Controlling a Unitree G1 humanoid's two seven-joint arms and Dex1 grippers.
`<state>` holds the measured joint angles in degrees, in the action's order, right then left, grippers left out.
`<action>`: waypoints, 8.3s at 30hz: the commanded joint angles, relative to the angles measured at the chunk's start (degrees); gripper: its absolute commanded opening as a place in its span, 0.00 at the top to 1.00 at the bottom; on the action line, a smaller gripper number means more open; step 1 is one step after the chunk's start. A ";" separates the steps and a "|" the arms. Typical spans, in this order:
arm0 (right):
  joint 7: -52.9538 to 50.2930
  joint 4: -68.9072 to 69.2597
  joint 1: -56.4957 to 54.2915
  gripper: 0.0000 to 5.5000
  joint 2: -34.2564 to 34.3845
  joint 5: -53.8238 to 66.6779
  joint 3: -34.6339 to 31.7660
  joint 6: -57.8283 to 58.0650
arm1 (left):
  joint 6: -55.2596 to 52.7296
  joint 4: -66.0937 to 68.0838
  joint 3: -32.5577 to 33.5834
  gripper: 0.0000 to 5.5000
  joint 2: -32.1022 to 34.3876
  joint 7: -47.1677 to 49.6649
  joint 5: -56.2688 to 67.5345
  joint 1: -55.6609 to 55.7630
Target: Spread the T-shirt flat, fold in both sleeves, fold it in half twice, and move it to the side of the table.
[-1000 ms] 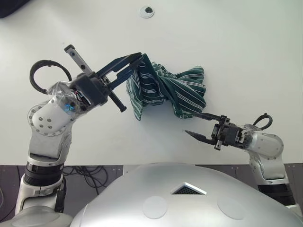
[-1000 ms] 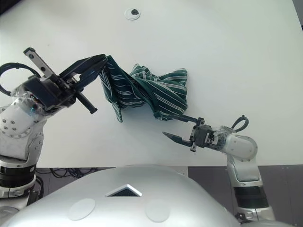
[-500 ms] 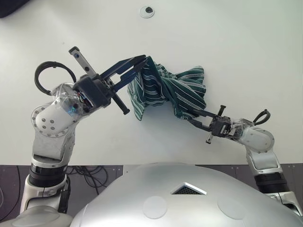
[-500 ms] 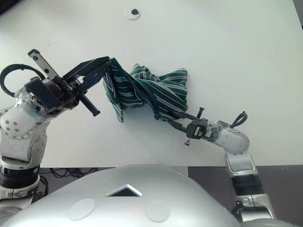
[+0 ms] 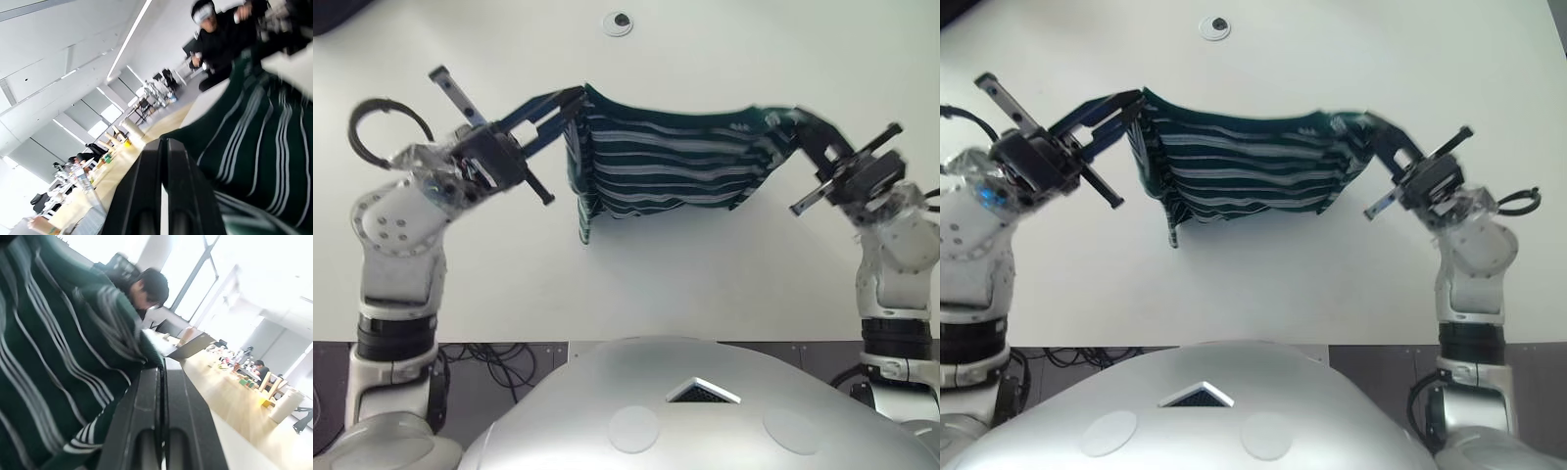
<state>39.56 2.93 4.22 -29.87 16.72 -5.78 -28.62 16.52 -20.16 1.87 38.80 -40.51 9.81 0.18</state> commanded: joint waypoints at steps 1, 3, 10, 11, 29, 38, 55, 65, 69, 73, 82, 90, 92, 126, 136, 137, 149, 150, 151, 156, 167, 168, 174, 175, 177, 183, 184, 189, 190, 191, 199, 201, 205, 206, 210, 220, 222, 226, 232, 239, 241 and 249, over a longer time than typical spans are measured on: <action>-1.07 -1.17 -8.92 1.00 -0.85 1.78 -0.93 5.61 | 4.33 7.59 -1.24 1.00 3.15 -3.59 -4.29 8.36; -1.67 -3.45 -14.70 1.00 -0.78 0.39 -0.39 7.78 | 6.90 11.46 -2.95 1.00 4.39 -5.85 -6.75 13.62; -4.39 -21.77 -37.10 1.00 -1.74 -9.25 1.74 9.92 | 25.07 40.58 -11.88 1.00 6.95 -0.31 -31.87 44.50; -4.22 -24.38 -39.63 1.00 -1.81 -9.83 2.06 10.36 | 26.63 45.17 -13.06 1.00 6.42 1.44 -34.40 48.57; -24.80 -73.34 -85.79 1.00 -1.18 -30.46 10.20 1.83 | 15.75 94.17 -24.16 1.00 -3.43 31.13 -51.87 93.74; 3.38 -60.32 -65.93 1.00 -2.35 -16.05 7.31 -15.25 | 37.41 85.31 -21.81 1.00 4.77 8.14 -35.06 70.81; 35.23 5.01 21.39 1.00 -21.91 4.14 8.63 6.77 | 8.69 -3.86 -42.38 1.00 51.61 -0.81 5.86 -16.95; 25.23 12.12 28.37 1.00 -20.35 -9.73 7.73 2.76 | 2.66 -5.31 -30.54 1.00 44.83 6.30 -5.48 -25.49; 11.80 5.31 4.56 1.00 -10.94 -11.87 5.45 3.65 | 0.79 -0.53 -18.14 1.00 34.05 9.89 -5.64 -7.85; -0.38 -5.80 -20.94 1.00 -2.25 -11.07 3.86 10.81 | -0.02 18.47 -15.80 1.00 20.31 14.32 -13.98 23.39; -15.77 -48.22 -66.11 1.00 0.30 -19.31 5.53 10.20 | 7.01 71.23 -28.27 1.00 2.69 24.81 -40.24 78.18; -20.53 -58.49 -74.87 1.00 -2.60 -21.13 4.71 -0.91 | 12.70 86.88 -29.42 1.00 0.03 37.72 -46.32 92.51; -21.21 -58.87 -73.64 1.00 -3.17 -21.51 4.50 -5.96 | 15.98 87.00 -29.48 1.00 1.99 40.79 -47.45 91.09; 20.93 6.22 27.22 1.00 -22.41 -7.89 11.89 0.34 | 3.09 -7.64 -27.83 1.00 44.52 7.74 -8.24 -29.14; 20.66 10.91 31.59 0.86 -24.52 -1.47 7.78 4.97 | 5.58 -9.99 -15.06 0.79 44.65 4.69 2.70 -42.38; 21.57 11.29 32.17 0.84 -25.10 -0.77 6.90 4.09 | 5.54 -10.60 -13.31 0.77 44.80 3.79 4.03 -43.97; 12.25 -2.44 8.76 0.83 -16.82 -5.04 1.50 7.92 | -3.86 16.62 -18.36 0.71 14.16 2.28 -5.72 -7.80; 12.01 -2.32 8.21 0.83 -15.82 -6.26 3.00 7.97 | -1.89 20.10 -19.54 0.71 13.83 2.18 -9.31 -7.54; 11.86 -2.12 8.14 0.83 -15.13 -7.85 4.42 7.81 | 1.52 23.95 -20.88 0.71 14.16 2.23 -13.53 -7.26; 10.24 -5.05 7.64 0.83 -15.43 -15.40 8.66 10.48 | 11.54 32.98 -21.58 0.71 16.44 0.79 -19.18 -9.47; 12.79 -9.32 14.65 0.83 -25.65 -19.85 7.38 13.95 | 13.15 25.37 -11.51 0.71 20.75 -1.17 -10.11 -19.14; 12.95 -9.00 15.40 0.83 -26.23 -19.22 6.59 13.93 | 12.74 24.05 -10.01 0.71 21.06 -1.23 -9.15 -20.08; 14.46 -3.56 17.22 0.83 -26.03 -13.55 3.50 16.27 | 11.52 20.02 -3.95 0.71 18.29 0.16 -6.25 -21.41; 14.28 -2.40 16.75 0.83 -25.81 -12.62 2.70 17.05 | 10.42 19.10 -2.18 0.71 16.88 0.94 -3.96 -21.83; 13.29 -0.50 16.65 0.83 -25.65 -11.69 0.62 17.91 | 8.38 17.32 1.19 0.71 15.00 0.90 1.48 -23.49; 9.96 4.58 16.52 0.83 -22.16 -7.17 -5.52 19.70 | -10.21 12.62 10.87 0.71 10.98 -3.70 23.10 -34.91; 9.57 5.08 16.58 0.83 -21.66 -6.76 -5.65 19.92 | -13.39 12.29 11.75 0.67 10.50 -4.34 24.95 -36.98; 8.39 6.09 16.35 0.83 -19.80 -7.25 -4.99 20.73 | -29.17 7.61 14.02 0.55 9.52 -6.29 32.74 -43.18; 8.30 6.04 15.91 0.83 -19.47 -7.42 -4.90 20.95 | -32.39 5.96 13.88 0.55 9.19 -5.76 34.37 -43.38; 8.18 5.83 15.45 0.83 -19.23 -7.80 -4.71 20.94 | -35.08 4.41 13.69 0.55 8.85 -5.21 35.52 -43.42; 8.01 6.31 15.35 0.83 -18.78 -8.15 -3.79 20.89 | -48.39 0.20 13.40 0.55 6.28 -0.83 37.32 -39.60; 8.06 6.39 15.37 0.83 -18.70 -8.12 -3.47 20.84 | -49.73 0.45 13.00 0.59 5.86 -0.26 36.37 -38.62; 8.13 6.40 15.14 0.83 -18.75 -7.78 -3.14 20.82 | -50.93 0.79 13.42 0.68 5.12 -0.68 35.05 -38.16; 8.10 6.31 15.12 0.83 -18.73 -7.77 -3.11 20.78 | -51.08 0.80 13.53 0.71 4.96 -0.82 34.79 -38.08; 8.07 6.24 15.05 0.83 -18.47 -7.66 -2.87 20.67 | -51.19 0.83 13.70 0.80 4.59 -1.19 33.68 -37.81; 8.45 7.46 15.37 0.83 -17.58 -7.50 -2.92 20.77 | -50.30 -4.00 15.81 0.99 3.67 -4.42 33.83 -35.84; 8.79 7.76 15.62 0.83 -17.29 -6.65 -3.14 20.65 | -51.90 -7.08 15.74 0.99 3.00 -3.63 36.08 -34.09; 9.18 8.87 17.75 0.83 -16.58 -5.24 -3.73 21.20 | -53.90 -10.27 11.43 0.99 1.45 -2.62 36.92 -30.75; 9.34 10.45 22.13 0.83 -16.57 -1.50 -6.03 25.07 | -52.51 -9.84 0.28 0.99 -2.15 -2.04 31.08 -26.09; 9.36 12.96 28.64 0.83 -15.75 11.03 -14.43 42.73 | -50.85 -6.88 -6.78 0.99 -5.62 -2.56 27.41 -23.95; 9.07 13.47 29.99 0.83 -15.81 14.86 -16.24 49.58 | -50.92 -6.33 -7.37 0.99 -6.78 -2.15 27.36 -23.74; 9.20 12.92 30.19 0.69 -15.84 18.05 -15.73 62.22 | -50.73 -3.83 -8.20 0.95 -11.33 1.40 25.74 -22.43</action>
<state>48.61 16.77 35.85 -45.56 33.93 -22.01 30.92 -34.67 -24.78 -5.77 27.80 -40.17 37.23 -22.41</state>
